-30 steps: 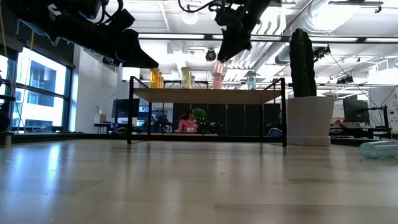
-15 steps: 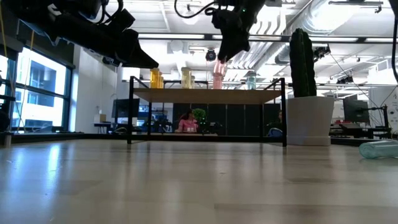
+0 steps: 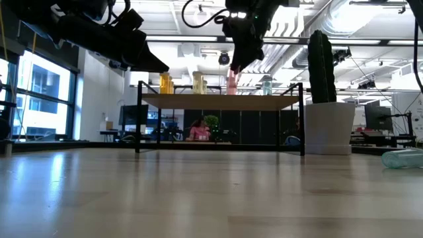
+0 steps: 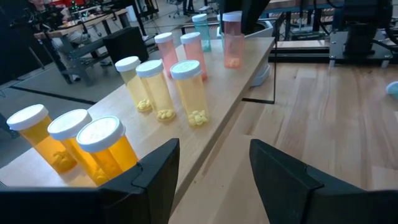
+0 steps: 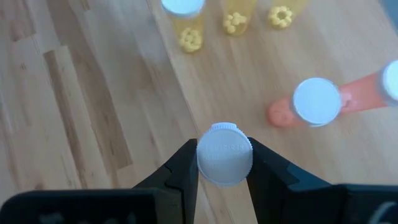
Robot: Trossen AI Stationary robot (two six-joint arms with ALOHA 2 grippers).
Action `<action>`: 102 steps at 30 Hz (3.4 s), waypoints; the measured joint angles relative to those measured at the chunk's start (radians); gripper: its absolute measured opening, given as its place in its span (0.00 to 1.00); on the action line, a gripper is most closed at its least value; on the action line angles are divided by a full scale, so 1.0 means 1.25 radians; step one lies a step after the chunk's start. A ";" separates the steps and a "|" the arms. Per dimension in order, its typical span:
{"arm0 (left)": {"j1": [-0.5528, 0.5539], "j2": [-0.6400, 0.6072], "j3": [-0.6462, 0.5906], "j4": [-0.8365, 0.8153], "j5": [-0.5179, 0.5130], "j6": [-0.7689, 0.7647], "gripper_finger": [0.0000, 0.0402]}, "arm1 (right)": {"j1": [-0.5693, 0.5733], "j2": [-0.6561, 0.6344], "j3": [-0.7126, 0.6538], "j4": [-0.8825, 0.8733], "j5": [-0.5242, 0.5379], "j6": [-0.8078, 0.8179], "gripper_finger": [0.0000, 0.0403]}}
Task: Pick and place medicine bottles onto shelf by color
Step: Put the pink pill bottle on the shelf aligned with the other pink pill bottles, then put the blue pill bottle on the shelf aligned with the other blue pill bottles
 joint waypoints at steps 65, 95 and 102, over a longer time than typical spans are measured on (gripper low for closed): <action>-0.040 0.000 0.031 0.030 0.095 0.000 0.46 | 0.080 -0.111 -0.021 -0.036 0.047 -0.039 0.41; -0.227 0.359 0.481 -0.069 0.099 -0.017 0.46 | 0.253 -0.576 -0.464 0.088 0.397 0.258 0.41; -0.276 0.510 0.630 -0.155 0.100 -0.035 0.46 | 0.253 -0.600 -0.464 0.062 0.394 0.266 0.41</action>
